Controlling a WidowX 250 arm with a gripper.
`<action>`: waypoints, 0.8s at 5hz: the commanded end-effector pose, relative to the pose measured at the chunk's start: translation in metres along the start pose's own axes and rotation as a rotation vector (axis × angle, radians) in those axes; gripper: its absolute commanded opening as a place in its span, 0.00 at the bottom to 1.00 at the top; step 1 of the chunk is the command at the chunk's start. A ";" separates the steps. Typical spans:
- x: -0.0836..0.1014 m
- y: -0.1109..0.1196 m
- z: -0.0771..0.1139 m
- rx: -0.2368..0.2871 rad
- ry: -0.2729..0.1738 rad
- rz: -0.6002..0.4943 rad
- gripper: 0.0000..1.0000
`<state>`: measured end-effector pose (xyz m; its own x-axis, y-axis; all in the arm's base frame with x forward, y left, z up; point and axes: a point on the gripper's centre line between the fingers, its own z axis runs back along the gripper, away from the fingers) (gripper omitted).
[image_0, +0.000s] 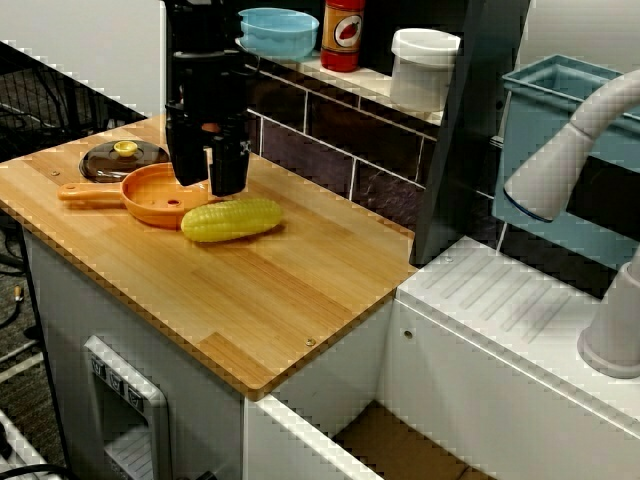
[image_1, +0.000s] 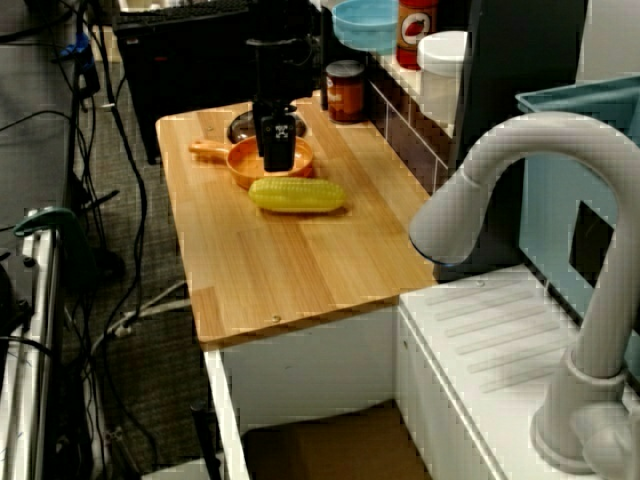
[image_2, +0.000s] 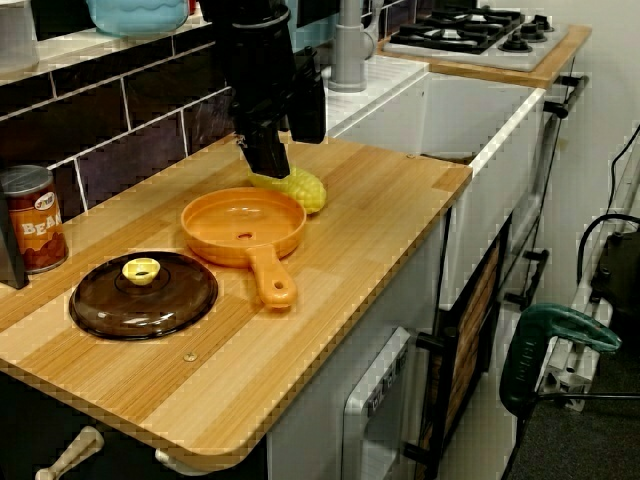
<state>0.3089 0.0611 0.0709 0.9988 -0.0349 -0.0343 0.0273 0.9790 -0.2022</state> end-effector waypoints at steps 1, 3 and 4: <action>-0.013 0.013 0.023 0.118 -0.065 -0.065 1.00; -0.029 0.035 0.025 0.185 -0.047 -0.122 1.00; -0.029 0.040 0.024 0.192 -0.041 -0.134 1.00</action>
<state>0.2794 0.1031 0.0700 0.9869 -0.1587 -0.0301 0.1574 0.9866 -0.0427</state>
